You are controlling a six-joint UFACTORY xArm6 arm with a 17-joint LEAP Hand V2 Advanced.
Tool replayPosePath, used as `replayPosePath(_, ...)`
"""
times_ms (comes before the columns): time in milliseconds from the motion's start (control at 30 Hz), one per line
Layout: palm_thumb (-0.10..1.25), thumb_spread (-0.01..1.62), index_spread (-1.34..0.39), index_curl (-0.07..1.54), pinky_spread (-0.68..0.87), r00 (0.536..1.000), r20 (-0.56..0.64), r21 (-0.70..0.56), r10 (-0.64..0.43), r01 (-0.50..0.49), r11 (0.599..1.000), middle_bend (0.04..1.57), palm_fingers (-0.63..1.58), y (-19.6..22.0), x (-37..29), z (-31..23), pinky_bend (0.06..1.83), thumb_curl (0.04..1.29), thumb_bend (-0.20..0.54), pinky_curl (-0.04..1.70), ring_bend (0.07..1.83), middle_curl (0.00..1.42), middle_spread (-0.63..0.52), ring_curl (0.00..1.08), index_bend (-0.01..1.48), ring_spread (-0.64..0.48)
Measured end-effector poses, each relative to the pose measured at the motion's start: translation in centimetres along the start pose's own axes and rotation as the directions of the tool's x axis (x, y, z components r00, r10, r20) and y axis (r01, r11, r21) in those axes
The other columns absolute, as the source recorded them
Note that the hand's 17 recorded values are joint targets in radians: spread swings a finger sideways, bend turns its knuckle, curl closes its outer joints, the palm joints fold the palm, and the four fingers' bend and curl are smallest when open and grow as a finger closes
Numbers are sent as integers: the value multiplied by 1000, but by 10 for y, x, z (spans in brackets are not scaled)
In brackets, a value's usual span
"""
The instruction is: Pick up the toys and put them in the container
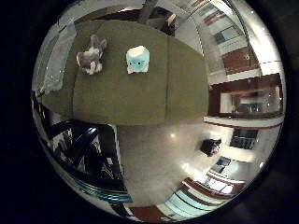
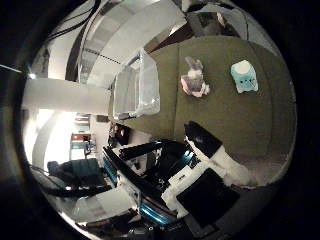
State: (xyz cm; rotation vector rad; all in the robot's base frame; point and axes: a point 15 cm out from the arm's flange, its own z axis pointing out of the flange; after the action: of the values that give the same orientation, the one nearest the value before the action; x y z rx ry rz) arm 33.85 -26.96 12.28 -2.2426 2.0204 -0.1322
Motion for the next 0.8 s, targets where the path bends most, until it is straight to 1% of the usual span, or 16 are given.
replayPosePath(233,740,1086,-389,355,336,1000,2,-2,3,-3,1000,181,168,0,0,4,428,402,-23,115,198,281,26,238,183,174)
replayPosePath(433,711,1099,-382,344,335,999,27,-22,17,-16,1000,182,166,-6,-5,20,430,396,-21,119,203,284,26,246,183,174)
replayPosePath(800,700,1107,-386,337,355,1000,9,2,24,-24,1000,183,176,-73,24,32,446,387,-20,117,215,282,23,258,184,176)
